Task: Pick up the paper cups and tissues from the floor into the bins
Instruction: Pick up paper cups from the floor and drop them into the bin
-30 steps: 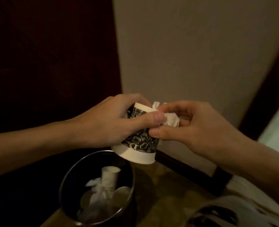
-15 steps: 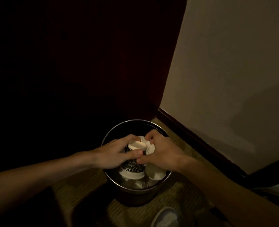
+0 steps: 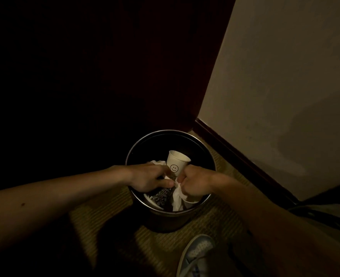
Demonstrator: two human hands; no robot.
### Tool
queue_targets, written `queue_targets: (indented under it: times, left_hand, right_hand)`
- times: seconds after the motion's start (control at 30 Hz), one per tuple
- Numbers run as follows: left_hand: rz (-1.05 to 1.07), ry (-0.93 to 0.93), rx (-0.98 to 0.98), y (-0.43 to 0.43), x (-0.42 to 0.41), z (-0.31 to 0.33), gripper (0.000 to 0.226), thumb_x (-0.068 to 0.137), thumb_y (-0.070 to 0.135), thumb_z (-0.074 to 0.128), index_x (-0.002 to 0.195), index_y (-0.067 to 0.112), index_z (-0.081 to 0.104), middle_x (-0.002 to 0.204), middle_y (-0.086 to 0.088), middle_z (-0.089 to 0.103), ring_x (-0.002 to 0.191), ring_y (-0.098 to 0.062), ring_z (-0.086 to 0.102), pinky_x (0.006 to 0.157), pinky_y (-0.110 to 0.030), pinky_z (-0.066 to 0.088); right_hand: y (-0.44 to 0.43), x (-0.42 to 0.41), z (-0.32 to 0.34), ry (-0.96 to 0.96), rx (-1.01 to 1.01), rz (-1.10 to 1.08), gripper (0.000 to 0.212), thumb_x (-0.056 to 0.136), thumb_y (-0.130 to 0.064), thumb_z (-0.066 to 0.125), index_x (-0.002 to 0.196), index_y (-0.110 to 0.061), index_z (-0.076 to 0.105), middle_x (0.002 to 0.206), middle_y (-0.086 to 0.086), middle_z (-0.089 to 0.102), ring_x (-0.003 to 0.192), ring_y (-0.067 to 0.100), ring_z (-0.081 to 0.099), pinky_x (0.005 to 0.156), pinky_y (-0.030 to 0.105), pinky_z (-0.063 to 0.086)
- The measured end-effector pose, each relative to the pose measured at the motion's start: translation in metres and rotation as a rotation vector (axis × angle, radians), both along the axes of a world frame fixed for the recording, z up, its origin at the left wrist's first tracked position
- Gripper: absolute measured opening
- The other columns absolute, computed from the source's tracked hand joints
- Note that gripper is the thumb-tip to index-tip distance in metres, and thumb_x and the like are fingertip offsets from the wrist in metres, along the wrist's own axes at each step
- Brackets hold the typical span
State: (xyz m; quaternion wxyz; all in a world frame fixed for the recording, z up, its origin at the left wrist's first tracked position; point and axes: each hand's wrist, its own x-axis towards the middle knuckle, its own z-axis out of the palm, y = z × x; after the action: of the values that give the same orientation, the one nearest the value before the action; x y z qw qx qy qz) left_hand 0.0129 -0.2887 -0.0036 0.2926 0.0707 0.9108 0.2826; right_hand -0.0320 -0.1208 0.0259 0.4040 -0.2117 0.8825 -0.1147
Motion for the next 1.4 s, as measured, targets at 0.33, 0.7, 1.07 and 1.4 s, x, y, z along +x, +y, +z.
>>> queue_targets:
  times: [0.33,0.7,1.07,1.4]
  left_hand:
    - [0.123,0.163,0.016,-0.003,-0.006,0.005,0.016,0.1,0.038,0.052,0.106,0.029,0.063,0.105,0.005,0.067,0.086,-0.009,0.065,0.072,-0.028,0.054]
    - [0.031,0.589,0.298,0.093,-0.051,0.144,0.05,0.094,0.034,0.064,0.052,0.015,0.044,0.045,0.006,0.038,0.041,-0.007,0.038,0.045,-0.013,0.034]
    - [-0.73,0.44,0.331,0.451,-0.005,0.158,0.031,0.094,0.047,0.059,0.073,0.024,0.065,0.068,0.007,0.062,0.062,-0.005,0.055,0.056,-0.023,0.04]
    - [-1.248,0.081,0.133,0.703,0.136,0.016,0.02,0.093,0.046,0.061,0.1,0.028,0.063,0.093,0.004,0.068,0.074,-0.008,0.064,0.057,-0.022,0.05]
  right_hand:
    - [0.01,0.013,0.019,0.237,-0.117,0.071,0.027,0.098,-0.026,0.051,0.12,-0.019,0.065,0.121,0.009,0.06,0.101,0.022,0.061,0.086,0.035,0.054]
    - [0.158,0.035,0.152,0.596,-0.24,-0.07,0.018,0.089,-0.041,0.058,0.08,-0.027,0.065,0.057,-0.012,0.058,0.055,0.001,0.055,0.052,0.019,0.045]
    - [0.466,0.19,0.154,0.538,0.001,-0.696,0.005,0.09,-0.038,0.061,0.087,-0.038,0.065,0.068,-0.022,0.064,0.062,-0.009,0.059,0.053,0.008,0.041]
    - [0.605,0.355,-0.013,0.177,0.081,-1.31,0.053,0.086,-0.035,0.07,0.134,-0.031,0.046,0.112,-0.008,0.063,0.096,0.006,0.06,0.085,0.028,0.052]
